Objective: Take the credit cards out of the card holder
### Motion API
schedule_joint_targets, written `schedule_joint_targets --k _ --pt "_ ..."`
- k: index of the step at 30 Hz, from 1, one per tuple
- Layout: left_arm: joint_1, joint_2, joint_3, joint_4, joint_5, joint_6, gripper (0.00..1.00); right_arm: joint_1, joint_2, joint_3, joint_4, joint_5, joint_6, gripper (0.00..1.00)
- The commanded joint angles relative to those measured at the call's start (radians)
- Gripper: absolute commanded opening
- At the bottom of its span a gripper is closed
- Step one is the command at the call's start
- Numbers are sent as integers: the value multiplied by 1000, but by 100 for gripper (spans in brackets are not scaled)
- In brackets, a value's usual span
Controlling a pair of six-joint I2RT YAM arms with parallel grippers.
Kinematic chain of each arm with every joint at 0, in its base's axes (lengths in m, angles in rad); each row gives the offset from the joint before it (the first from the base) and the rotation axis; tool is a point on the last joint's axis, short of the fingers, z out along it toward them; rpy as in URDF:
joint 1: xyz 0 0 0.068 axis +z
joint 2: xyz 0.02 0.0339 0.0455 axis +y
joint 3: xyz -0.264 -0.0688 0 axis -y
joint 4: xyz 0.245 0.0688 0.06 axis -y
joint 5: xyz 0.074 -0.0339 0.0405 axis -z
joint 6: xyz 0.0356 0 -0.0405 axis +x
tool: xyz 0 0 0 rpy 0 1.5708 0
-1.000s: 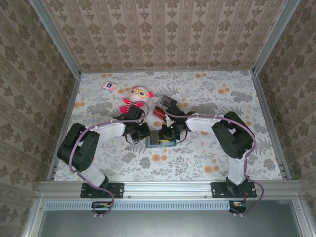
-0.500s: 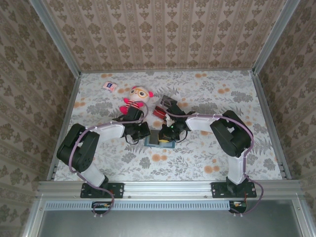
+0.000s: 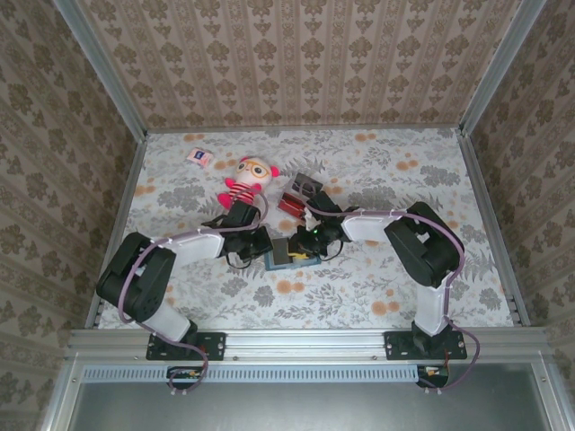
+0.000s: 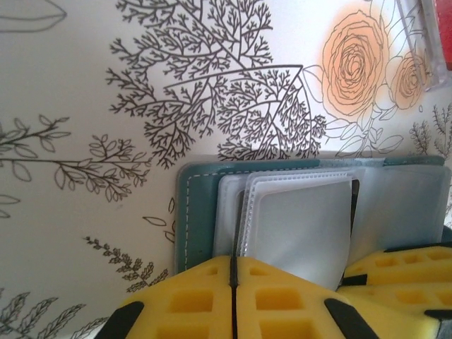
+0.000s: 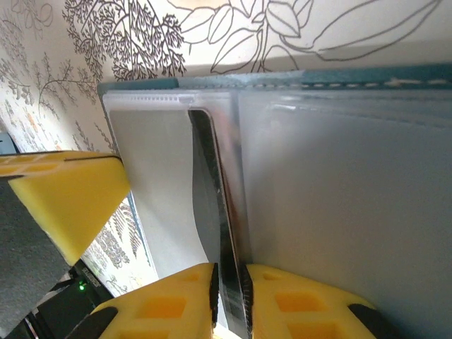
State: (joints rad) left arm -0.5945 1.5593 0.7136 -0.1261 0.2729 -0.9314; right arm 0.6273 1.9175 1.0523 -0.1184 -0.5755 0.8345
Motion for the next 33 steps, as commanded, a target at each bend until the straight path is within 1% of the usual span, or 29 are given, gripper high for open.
schedule_joint_targets --k 1,4,6,8,12,14,19,24,27,28,33 --pt "-33 16 -34 -89 37 -18 8 -4 -4 -8 57 65 16 21" --pt "-33 20 -30 -87 38 -17 8 -4 0 -11 55 60 9 17" --pt "-34 17 -25 -88 34 -17 8 -4 -1 -12 44 63 -1 13" --pt "-34 9 -18 -91 30 -17 8 -6 -7 -15 35 66 -3 6" --pt "-34 -12 6 -118 5 -8 10 -11 -29 -15 8 86 -24 1" --pt "-34 -23 21 -137 -7 -1 14 -14 -49 -16 -11 100 -37 0" --pt "-34 -38 48 -170 -27 18 20 -17 -89 -12 -66 132 -70 0" --pt "-33 -54 54 -171 -34 31 21 -17 -104 -4 -120 170 -106 0" --pt "-33 -61 57 -163 -26 36 21 -20 -101 -3 -120 171 -118 1" --pt "-33 -64 57 -158 -20 38 21 -20 -101 0 -120 160 -124 3" --pt "-33 -77 56 -138 1 38 16 -18 -90 8 -103 52 -157 16"
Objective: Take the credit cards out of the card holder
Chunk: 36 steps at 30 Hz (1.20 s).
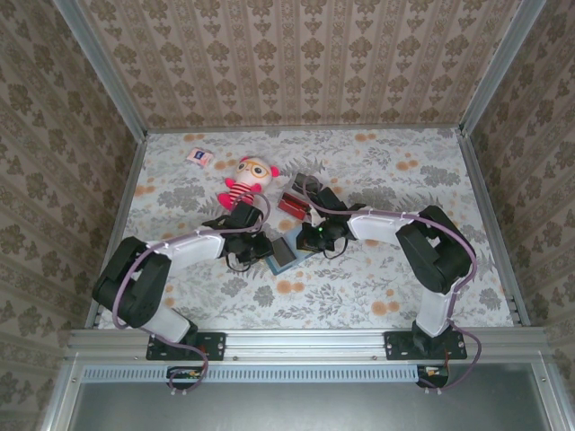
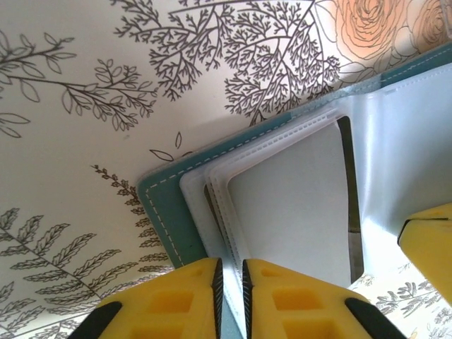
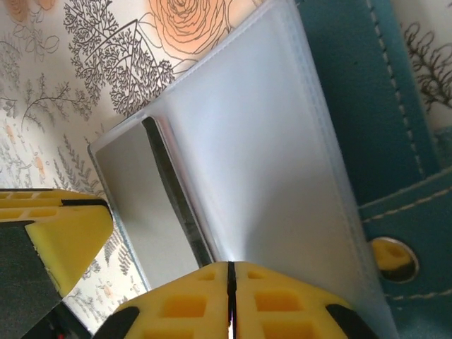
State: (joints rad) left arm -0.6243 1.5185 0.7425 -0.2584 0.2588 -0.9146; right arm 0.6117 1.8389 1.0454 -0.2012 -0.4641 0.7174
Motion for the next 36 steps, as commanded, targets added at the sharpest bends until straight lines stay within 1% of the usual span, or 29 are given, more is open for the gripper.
schedule_joint_targets --k 1,3,7,17,21,25,29,32,33,36 --pt "-3 -39 24 4 23 20 15 -3 -11 12 -24 -70 -44 18" --pt "-4 -33 19 30 52 14 14 -2 -10 10 -30 -91 -56 20" --pt "-9 -6 6 83 94 0 10 6 5 14 -51 -111 -75 21" --pt "-12 68 7 61 89 -4 7 9 54 31 -85 -72 -88 23" --pt "-12 87 3 52 83 -4 7 10 75 36 -81 -83 -93 23" --pt "-14 93 -9 45 73 -6 7 11 83 35 -48 -125 -89 22" --pt "-14 93 -17 35 62 -6 7 11 83 38 -40 -128 -90 18" --pt "-14 90 -11 23 55 -1 8 11 77 39 -48 -114 -94 12" --pt "-14 89 -9 18 54 2 9 11 73 38 -53 -104 -96 10" --pt "-14 71 1 3 53 14 17 8 52 25 -55 -74 -99 5"
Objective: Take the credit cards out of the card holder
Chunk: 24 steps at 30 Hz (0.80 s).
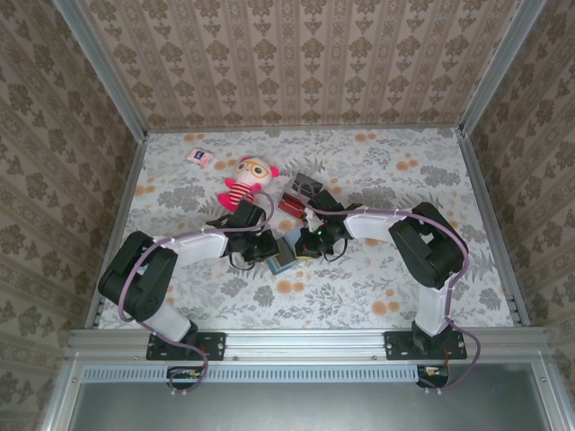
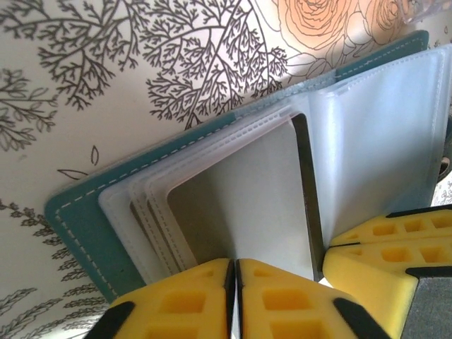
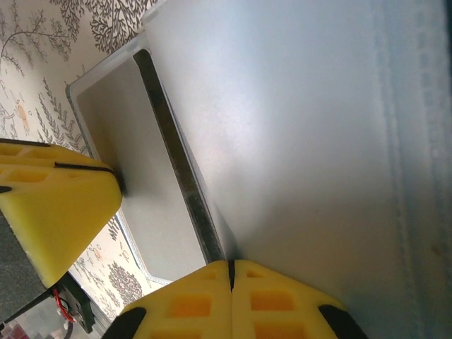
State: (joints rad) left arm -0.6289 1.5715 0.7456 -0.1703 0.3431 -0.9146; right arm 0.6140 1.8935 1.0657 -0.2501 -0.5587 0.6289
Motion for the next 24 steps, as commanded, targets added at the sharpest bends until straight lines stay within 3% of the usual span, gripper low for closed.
schedule_joint_targets --k 1,15,20,24 --pt "-9 8 0 -87 -32 17 19 6 -16 -3 -3 34 -11 3" --pt "-9 -36 -3 -96 -38 33 21 -6 -71 -36 22 35 -21 0" --pt "-9 -24 -4 -84 -36 36 18 5 -37 -14 40 -52 -30 13" --pt "-9 -3 -6 -81 -35 34 16 7 -6 6 30 -54 -31 15"
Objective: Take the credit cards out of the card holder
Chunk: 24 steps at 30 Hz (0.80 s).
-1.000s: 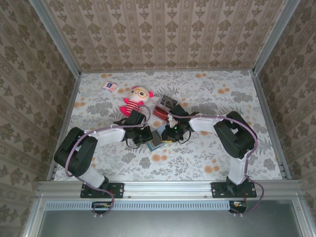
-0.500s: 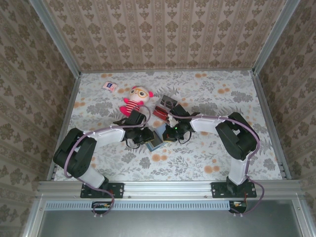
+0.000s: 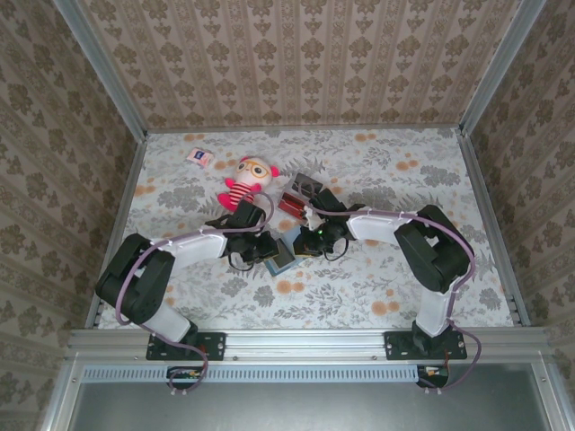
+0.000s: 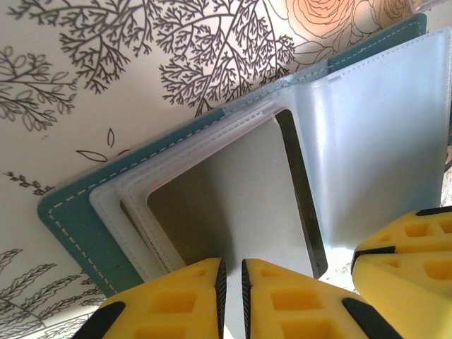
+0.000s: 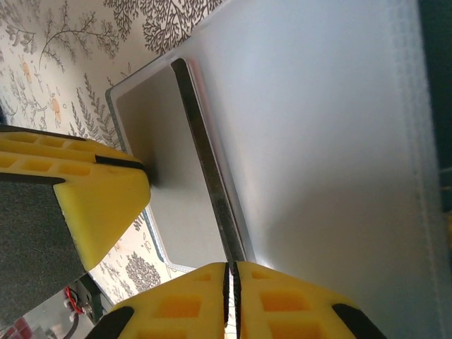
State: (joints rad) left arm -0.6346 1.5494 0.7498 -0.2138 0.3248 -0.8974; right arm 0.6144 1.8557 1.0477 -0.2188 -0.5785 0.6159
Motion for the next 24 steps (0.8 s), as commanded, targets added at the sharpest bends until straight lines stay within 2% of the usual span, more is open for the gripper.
schedule_joint_targets --k 1,5,24 --pt "-2 21 -11 -38 -16 15 16 7 35 27 -5 -29 -15 16" --pt "-3 29 -15 -39 -20 14 16 7 40 29 -11 -11 -11 18" --pt "-3 67 -33 -19 -17 9 15 7 88 37 7 -52 -8 19"
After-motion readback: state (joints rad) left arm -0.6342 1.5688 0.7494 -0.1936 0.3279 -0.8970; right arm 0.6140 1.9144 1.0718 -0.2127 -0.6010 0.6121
